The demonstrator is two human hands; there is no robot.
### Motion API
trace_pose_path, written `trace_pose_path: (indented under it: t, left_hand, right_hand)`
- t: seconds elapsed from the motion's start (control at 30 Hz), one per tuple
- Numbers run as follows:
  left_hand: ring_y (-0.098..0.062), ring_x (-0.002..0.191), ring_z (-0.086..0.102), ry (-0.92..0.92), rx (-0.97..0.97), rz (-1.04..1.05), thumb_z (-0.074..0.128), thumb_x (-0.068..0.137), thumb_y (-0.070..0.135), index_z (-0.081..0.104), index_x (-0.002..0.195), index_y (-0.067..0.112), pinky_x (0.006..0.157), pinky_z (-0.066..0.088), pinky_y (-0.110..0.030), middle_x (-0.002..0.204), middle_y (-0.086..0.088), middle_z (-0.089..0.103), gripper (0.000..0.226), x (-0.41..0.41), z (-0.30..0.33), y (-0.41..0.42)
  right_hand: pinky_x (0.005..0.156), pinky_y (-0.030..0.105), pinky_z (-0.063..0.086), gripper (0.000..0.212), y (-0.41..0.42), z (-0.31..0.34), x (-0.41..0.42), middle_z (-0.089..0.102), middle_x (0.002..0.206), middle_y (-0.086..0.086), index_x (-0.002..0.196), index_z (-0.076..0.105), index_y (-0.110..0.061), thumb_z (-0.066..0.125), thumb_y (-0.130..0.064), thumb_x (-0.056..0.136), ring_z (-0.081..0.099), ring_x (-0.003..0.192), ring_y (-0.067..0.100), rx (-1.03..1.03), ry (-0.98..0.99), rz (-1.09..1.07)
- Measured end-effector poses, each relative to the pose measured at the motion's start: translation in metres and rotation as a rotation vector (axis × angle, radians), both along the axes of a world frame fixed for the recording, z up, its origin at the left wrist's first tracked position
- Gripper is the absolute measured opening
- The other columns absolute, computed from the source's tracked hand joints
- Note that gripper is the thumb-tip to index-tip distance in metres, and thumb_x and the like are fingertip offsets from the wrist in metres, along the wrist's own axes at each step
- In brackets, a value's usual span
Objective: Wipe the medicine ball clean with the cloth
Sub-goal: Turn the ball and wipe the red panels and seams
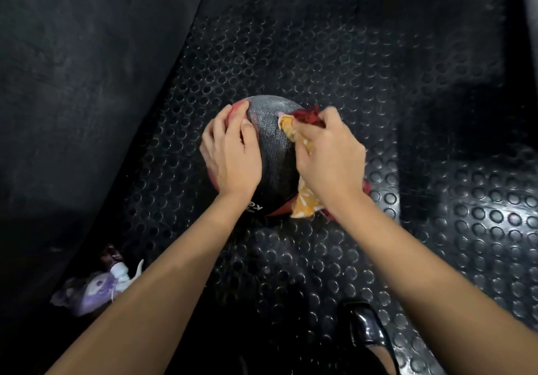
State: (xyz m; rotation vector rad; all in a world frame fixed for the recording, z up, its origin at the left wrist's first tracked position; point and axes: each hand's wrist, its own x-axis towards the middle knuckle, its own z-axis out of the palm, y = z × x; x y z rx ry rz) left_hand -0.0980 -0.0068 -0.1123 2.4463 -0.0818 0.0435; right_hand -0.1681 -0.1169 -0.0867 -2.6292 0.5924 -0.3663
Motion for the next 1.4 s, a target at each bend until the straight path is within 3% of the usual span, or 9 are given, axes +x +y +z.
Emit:
trace_pose_path:
  t: [0.1,0.23,0.4,0.57,0.73,0.97,1.1,1.27,1.4]
  left_hand:
    - [-0.017,0.133,0.032,0.014,0.011,0.015,0.033,0.095,0.029,0.054,0.131,0.036,0.111,0.025,-0.044,0.143,0.011,0.043,0.042,0.001,0.000,-0.004]
    - [-0.017,0.134,0.031,0.003,0.024,-0.009,0.031,0.095,0.030,0.053,0.132,0.035,0.110,0.023,-0.041,0.144,0.011,0.043,0.044,0.000,0.002,-0.003]
    - [-0.019,0.132,0.033,-0.018,0.031,-0.007,0.031,0.094,0.032,0.054,0.131,0.035,0.110,0.024,-0.043,0.143,0.010,0.044,0.044,-0.004,-0.001,-0.005]
    - [-0.017,0.133,0.032,-0.027,0.039,-0.031,0.028,0.093,0.034,0.054,0.132,0.035,0.111,0.021,-0.040,0.143,0.012,0.044,0.047,-0.001,0.000,-0.008]
    - [-0.019,0.134,0.031,-0.029,0.069,-0.057,0.026,0.093,0.035,0.051,0.135,0.034,0.113,0.021,-0.043,0.145,0.011,0.042,0.049,-0.005,-0.003,-0.005]
    - [-0.019,0.132,0.034,-0.052,0.060,-0.100,0.026,0.094,0.035,0.052,0.134,0.034,0.111,0.026,-0.045,0.143,0.012,0.044,0.047,0.000,-0.002,-0.002]
    - [-0.024,0.133,0.034,-0.105,0.101,-0.162,0.019,0.093,0.039,0.051,0.135,0.031,0.110,0.026,-0.047,0.144,0.008,0.044,0.054,-0.006,-0.004,-0.001]
    - [-0.021,0.132,0.037,-0.150,0.056,-0.392,0.024,0.095,0.034,0.055,0.133,0.026,0.113,0.026,-0.043,0.141,0.007,0.050,0.049,0.010,-0.001,0.006]
    - [-0.020,0.136,0.036,-0.084,-0.002,-0.493,0.027,0.099,0.033,0.052,0.136,0.022,0.115,0.024,-0.046,0.143,0.004,0.048,0.046,0.029,-0.004,0.018]
  right_hand:
    - [0.047,0.027,0.041,0.024,0.012,-0.003,-0.012,0.053,0.092,0.007,0.105,0.070,-0.020,0.068,-0.018,0.082,0.056,0.073,0.024,-0.019,-0.022,0.026]
    - [0.042,0.022,0.028,0.025,0.019,-0.005,-0.026,0.053,0.087,0.006,0.102,0.071,-0.024,0.071,-0.019,0.078,0.056,0.070,0.023,-0.128,-0.043,0.132]
    - [0.045,0.027,0.040,0.021,0.007,0.001,0.003,0.054,0.092,0.007,0.100,0.072,-0.024,0.069,-0.017,0.081,0.057,0.074,0.025,-0.061,-0.040,0.031]
    - [0.042,0.021,0.029,0.028,0.018,-0.006,-0.030,0.053,0.089,0.005,0.106,0.070,-0.025,0.071,-0.019,0.079,0.055,0.070,0.022,-0.150,-0.036,0.116]
    - [0.047,0.026,0.032,0.020,0.004,0.005,0.009,0.054,0.096,0.007,0.102,0.071,-0.024,0.065,-0.019,0.084,0.058,0.078,0.025,-0.126,0.002,0.054]
    - [0.039,0.023,0.032,0.031,0.012,-0.004,-0.029,0.054,0.085,0.006,0.104,0.071,-0.024,0.075,-0.016,0.075,0.054,0.069,0.023,-0.208,-0.025,0.164]
    - [0.051,0.031,0.042,0.020,-0.005,0.008,0.010,0.053,0.098,0.007,0.104,0.071,-0.026,0.064,-0.022,0.086,0.057,0.084,0.027,-0.141,0.056,0.078]
    - [0.073,0.032,0.041,0.035,-0.017,0.007,-0.007,0.049,0.120,0.000,0.116,0.066,-0.028,0.050,-0.047,0.092,0.050,0.108,0.019,0.054,0.124,0.028]
    - [0.072,0.035,0.048,0.025,-0.005,-0.002,-0.027,0.060,0.116,-0.001,0.105,0.072,-0.021,0.058,-0.037,0.090,0.057,0.102,0.022,0.071,0.039,0.064]
